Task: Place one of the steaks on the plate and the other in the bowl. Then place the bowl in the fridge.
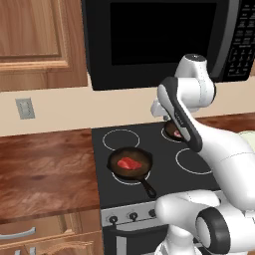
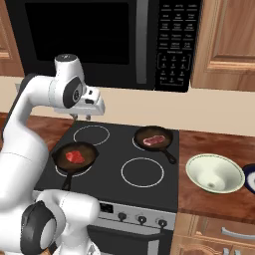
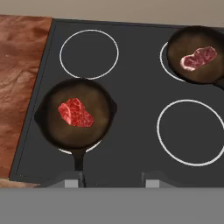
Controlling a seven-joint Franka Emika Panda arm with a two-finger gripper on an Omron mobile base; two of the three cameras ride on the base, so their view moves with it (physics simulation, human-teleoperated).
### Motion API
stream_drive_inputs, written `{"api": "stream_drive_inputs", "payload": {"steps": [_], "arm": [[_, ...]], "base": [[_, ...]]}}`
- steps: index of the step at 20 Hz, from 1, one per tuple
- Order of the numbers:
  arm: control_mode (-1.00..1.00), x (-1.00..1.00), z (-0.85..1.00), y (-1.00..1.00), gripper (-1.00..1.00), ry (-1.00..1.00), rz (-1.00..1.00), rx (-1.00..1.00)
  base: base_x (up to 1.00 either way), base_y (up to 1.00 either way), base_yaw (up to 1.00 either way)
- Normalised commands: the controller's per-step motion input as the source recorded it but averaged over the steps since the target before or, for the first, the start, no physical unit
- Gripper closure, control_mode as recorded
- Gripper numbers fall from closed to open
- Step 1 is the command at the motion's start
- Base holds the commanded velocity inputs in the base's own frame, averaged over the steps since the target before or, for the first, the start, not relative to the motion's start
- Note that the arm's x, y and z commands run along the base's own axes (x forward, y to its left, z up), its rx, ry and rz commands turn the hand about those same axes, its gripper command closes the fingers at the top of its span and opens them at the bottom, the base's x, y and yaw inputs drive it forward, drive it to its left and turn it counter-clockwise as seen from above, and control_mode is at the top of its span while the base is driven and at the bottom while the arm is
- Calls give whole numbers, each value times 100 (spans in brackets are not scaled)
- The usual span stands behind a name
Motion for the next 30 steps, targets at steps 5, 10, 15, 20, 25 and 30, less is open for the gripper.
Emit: {"api": "stream_drive_inputs", "payload": {"steps": [5, 10, 15, 20, 25, 30], "arm": [[-100, 0, -1, 3, -100, 0, 4, 0], [-100, -17, -32, 6, -100, -1, 7, 0], [-100, -40, -51, 24, -100, -4, 9, -6], [-100, -6, -86, 30, -100, 6, 14, -19], [-100, 4, -80, 12, -100, 7, 23, -15], [-100, 16, -33, 16, -100, 5, 18, 0]], "base": [[0, 0, 0], [0, 0, 0], [0, 0, 0], [0, 0, 0], [0, 0, 0], [0, 0, 0]]}}
